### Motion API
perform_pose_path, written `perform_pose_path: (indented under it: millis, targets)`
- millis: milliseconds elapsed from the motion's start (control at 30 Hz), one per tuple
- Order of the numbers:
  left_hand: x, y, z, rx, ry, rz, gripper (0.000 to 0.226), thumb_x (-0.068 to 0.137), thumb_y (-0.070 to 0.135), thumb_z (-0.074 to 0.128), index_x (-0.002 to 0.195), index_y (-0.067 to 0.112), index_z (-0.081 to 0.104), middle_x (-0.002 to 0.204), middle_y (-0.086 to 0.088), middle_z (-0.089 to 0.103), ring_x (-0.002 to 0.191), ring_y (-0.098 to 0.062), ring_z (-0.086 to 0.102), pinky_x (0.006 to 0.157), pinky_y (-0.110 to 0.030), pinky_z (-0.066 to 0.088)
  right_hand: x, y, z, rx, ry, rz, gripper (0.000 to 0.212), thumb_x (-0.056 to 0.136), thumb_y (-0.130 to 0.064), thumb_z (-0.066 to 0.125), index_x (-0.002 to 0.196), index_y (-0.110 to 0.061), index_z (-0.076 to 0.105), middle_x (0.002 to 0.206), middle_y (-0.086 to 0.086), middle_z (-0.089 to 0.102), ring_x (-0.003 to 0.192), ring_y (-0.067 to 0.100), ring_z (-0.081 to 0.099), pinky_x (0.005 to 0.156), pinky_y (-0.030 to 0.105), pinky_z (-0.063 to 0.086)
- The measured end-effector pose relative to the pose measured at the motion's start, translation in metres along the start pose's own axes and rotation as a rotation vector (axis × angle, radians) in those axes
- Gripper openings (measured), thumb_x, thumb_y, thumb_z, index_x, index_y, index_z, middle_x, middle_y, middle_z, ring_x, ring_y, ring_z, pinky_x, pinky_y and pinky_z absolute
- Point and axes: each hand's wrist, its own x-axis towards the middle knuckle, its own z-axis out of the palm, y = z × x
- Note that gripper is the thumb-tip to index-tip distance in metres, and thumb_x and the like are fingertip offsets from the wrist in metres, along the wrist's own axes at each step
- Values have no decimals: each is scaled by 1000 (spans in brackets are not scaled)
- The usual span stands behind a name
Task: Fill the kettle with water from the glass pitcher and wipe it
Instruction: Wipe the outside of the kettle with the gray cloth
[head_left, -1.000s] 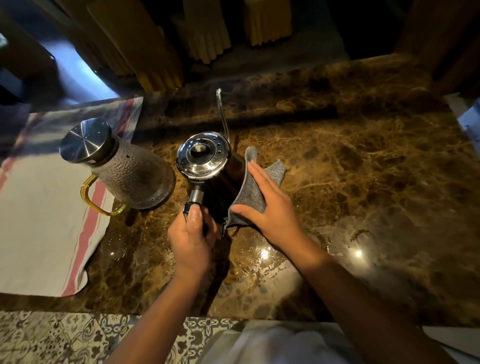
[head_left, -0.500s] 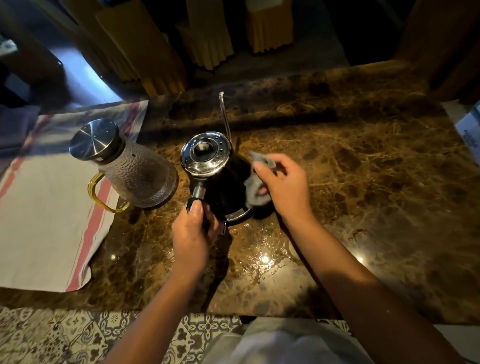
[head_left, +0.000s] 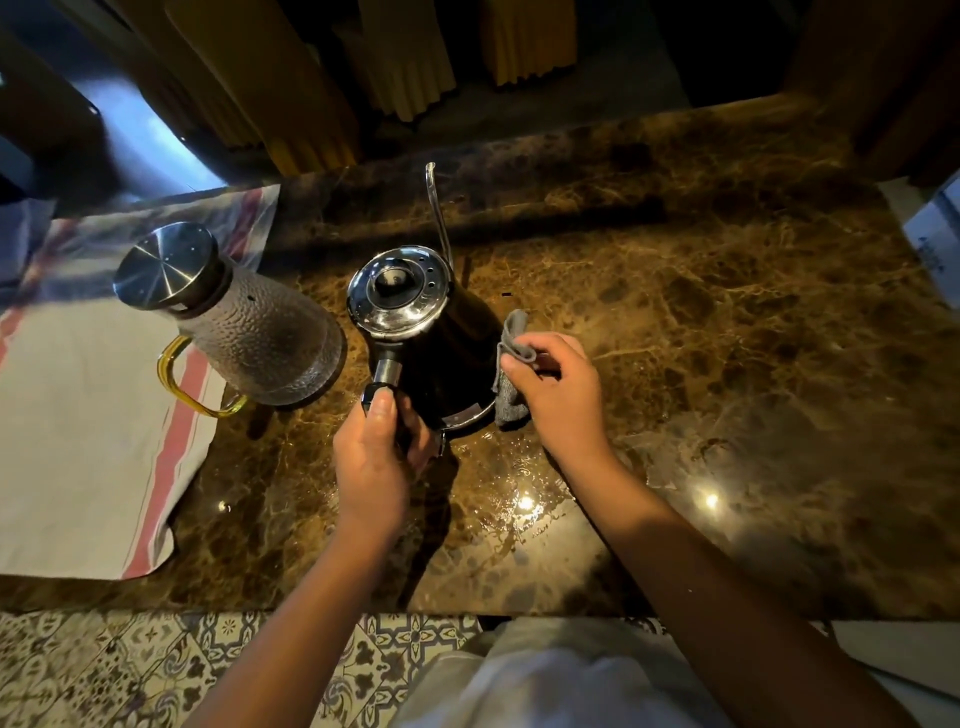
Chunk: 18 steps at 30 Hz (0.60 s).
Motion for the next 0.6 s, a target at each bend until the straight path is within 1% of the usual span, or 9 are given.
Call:
perform_pose_path:
  millis: [67,133,200,267,367,467,500,533,600]
  targets:
    - [0,0,0,-17,-6,-5,41,104,48,36,75,27,55,56,0,48,49,-16,46,49,-27,40,9,-4,3,-28,-2,83,15,96,-28,73,106,-39,70,110,-10,70,99,3,69,88,36,60]
    - [1,1,1,-6,-3,-11,42,104,49,37,74,27,55,56,0,49,49,-17,46,49,-27,40,20,-18,6,-26,-14,157,7,97,-30,72,104,-27,70,100,-6,73,95,12,72,89,47,61]
    - [1,1,0,1,-5,3,47,105,55,38,73,25,54,56,-1,48,49,-19,47,50,-28,40,28,-37,10,-8,-20,146,15,97,-33,71,100,-19,72,94,0,75,92,18,73,86,49,62]
    - [1,1,-1,34,-10,16,51,104,62,37,71,27,55,56,-2,49,50,-22,46,53,-31,40,32,-54,15,141,-61,121,17,96,-36,70,102,-21,75,96,2,78,92,17,76,82,43,65]
    - [1,0,-2,75,-13,-6,52,101,67,37,70,30,56,57,0,51,52,-25,47,55,-36,39,33,-66,19,303,-169,76,19,95,-23,67,112,-26,75,104,-4,80,97,11,76,79,26,62]
    - [-1,2,-1,140,2,5,59,100,70,34,70,24,55,58,-7,55,52,-24,53,56,-33,44,36,-51,15,43,-164,5,27,100,-15,65,127,-12,71,119,2,73,109,14,70,90,26,59]
    - [-3,4,-1,188,5,21,62,101,69,31,72,21,56,62,-8,59,55,-22,56,59,-31,46,37,-44,12,-37,-147,-7,29,101,-16,65,129,-9,69,123,3,69,112,14,67,94,20,55]
    - [-6,5,-1,239,6,28,63,102,69,29,76,19,57,69,-6,63,60,-16,59,61,-25,46,38,-36,8,-81,-130,1,30,101,-17,66,130,-9,68,124,1,66,112,13,64,92,11,50]
    - [-11,9,-7,348,25,20,53,102,68,30,89,23,56,83,11,65,71,-3,60,64,-14,44,38,-25,1,-127,-116,30,32,101,-20,68,132,-11,68,121,-4,62,106,1,59,84,-1,41]
